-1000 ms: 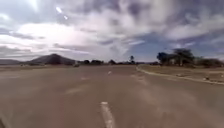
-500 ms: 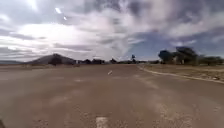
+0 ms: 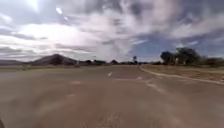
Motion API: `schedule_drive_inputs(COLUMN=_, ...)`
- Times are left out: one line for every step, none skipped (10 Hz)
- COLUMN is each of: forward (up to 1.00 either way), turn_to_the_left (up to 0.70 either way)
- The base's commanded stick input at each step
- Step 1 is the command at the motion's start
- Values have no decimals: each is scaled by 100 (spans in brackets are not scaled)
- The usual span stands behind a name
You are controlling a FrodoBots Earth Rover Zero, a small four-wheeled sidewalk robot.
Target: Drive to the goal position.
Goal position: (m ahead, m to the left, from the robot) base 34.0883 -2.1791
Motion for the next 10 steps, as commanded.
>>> schedule_drive_inputs(forward=100, turn_to_the_left=-28)
schedule_drive_inputs(forward=100, turn_to_the_left=0)
schedule_drive_inputs(forward=100, turn_to_the_left=0)
schedule_drive_inputs(forward=100, turn_to_the_left=0)
schedule_drive_inputs(forward=100, turn_to_the_left=0)
schedule_drive_inputs(forward=100, turn_to_the_left=0)
schedule_drive_inputs(forward=100, turn_to_the_left=0)
schedule_drive_inputs(forward=100, turn_to_the_left=0)
schedule_drive_inputs(forward=100, turn_to_the_left=0)
schedule_drive_inputs(forward=100, turn_to_the_left=0)
